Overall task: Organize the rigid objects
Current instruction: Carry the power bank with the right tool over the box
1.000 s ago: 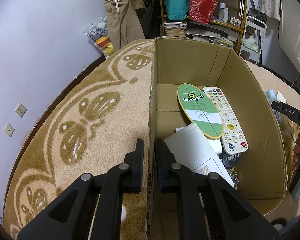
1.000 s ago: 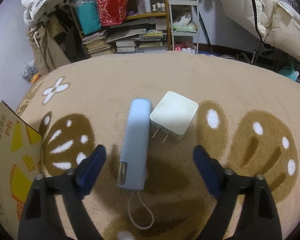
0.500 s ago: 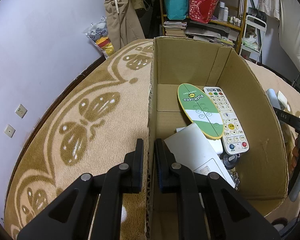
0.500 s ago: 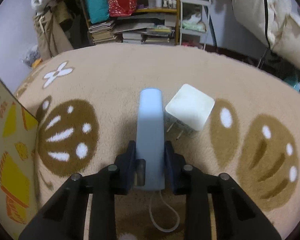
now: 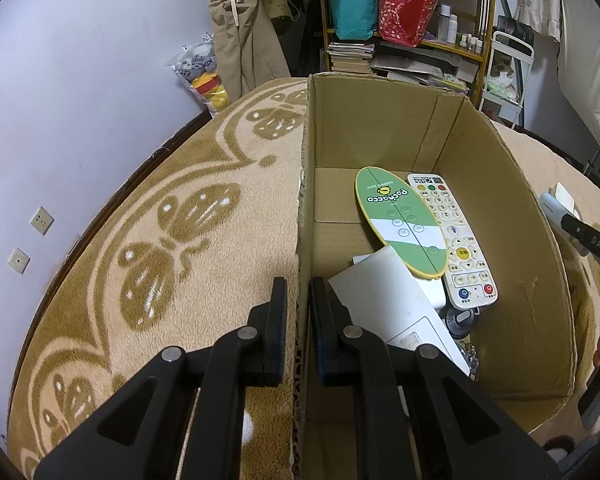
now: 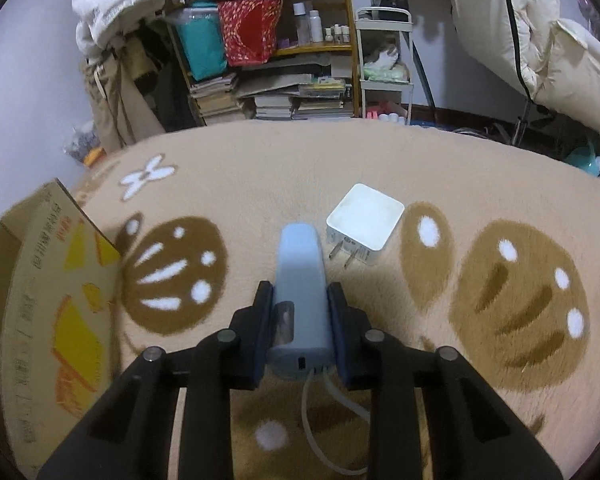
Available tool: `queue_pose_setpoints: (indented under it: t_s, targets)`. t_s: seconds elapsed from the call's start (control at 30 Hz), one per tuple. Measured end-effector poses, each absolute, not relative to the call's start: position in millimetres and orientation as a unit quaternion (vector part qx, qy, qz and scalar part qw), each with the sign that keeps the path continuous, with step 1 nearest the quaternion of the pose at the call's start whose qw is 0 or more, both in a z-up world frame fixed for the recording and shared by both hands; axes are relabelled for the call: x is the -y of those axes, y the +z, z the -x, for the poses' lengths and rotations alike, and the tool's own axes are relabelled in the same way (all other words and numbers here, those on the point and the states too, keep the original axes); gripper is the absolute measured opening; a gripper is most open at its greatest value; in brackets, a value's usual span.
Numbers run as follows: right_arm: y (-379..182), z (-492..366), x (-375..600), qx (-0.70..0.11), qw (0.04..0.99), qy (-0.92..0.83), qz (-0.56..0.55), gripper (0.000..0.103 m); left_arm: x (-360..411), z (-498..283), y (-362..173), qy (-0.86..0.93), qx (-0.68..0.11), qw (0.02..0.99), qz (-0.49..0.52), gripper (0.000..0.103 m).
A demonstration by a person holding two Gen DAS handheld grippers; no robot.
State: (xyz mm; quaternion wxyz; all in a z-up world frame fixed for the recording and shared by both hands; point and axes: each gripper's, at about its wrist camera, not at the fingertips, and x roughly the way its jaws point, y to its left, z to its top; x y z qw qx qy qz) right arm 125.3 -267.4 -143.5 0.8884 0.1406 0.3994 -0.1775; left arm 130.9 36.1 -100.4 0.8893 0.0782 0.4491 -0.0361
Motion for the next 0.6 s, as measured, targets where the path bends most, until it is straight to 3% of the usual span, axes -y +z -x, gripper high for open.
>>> queue_pose_setpoints:
  t_s: [0.6]
  targets:
    - [-98.6, -107.8, 251.3, -0.337, 0.916, -0.145, -0.163, 0.029, -36.3, -130.8, -100.0, -0.037, -0.449, 0.889, -0.078, 0.012]
